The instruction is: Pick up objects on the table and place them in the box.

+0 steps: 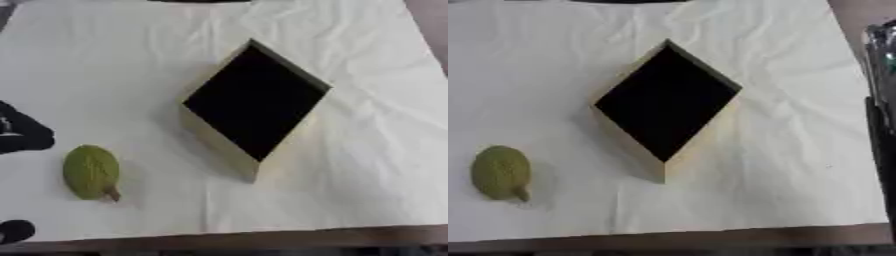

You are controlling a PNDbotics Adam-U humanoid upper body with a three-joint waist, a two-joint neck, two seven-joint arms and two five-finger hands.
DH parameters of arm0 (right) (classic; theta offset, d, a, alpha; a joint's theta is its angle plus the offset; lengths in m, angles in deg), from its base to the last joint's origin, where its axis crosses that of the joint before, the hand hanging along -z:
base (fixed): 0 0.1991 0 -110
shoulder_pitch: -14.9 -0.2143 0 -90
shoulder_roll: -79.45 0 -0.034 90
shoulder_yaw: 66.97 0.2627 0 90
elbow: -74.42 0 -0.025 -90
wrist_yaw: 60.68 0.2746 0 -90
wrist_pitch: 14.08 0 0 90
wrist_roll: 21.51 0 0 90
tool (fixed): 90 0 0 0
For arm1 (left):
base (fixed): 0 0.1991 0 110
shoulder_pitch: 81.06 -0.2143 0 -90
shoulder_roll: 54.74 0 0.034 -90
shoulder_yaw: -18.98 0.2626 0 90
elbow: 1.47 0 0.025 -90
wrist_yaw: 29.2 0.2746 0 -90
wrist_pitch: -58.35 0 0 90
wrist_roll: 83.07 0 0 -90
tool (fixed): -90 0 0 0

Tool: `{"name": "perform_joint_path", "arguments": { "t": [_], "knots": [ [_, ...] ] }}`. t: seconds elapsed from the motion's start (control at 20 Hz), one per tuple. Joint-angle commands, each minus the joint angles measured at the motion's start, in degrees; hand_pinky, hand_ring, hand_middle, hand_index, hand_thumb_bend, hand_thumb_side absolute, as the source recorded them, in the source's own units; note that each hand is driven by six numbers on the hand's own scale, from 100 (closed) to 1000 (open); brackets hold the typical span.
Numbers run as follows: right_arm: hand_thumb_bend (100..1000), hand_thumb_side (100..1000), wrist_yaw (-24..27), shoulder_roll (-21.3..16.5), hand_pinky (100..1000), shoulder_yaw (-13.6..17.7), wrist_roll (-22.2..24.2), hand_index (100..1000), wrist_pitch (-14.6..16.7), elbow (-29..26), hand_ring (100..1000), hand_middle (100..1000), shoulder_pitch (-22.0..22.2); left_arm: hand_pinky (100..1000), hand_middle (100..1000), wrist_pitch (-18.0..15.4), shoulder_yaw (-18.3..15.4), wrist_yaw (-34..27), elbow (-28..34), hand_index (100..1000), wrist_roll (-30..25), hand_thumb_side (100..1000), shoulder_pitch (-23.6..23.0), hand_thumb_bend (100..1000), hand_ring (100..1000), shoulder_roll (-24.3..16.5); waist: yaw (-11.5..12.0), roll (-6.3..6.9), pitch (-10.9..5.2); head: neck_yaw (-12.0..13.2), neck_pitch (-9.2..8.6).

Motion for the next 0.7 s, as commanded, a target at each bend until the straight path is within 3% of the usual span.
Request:
{"name": "perform_joint_path", "arguments": {
  "t": [0.05,0.7],
  "knots": [
    [332,566,0.2,-1.7,816,0.2,0.1,808,0.1,-0.9,661,633,-0.8,663,727,3.3,-0.3,0.2,0.5,901,-2.2,504,1.4,615,715,-0.2,-0.1,-0.06,-0.56,-0.2,-1.00],
    [334,568,0.4,-1.4,818,0.2,-0.2,808,-0.1,-0.9,661,630,-1.0,680,761,12.4,0.7,0.4,0.5,889,-12.8,506,3.8,673,751,3.5,-0.5,-0.83,1.44,0.2,-2.19]
  ]
}}
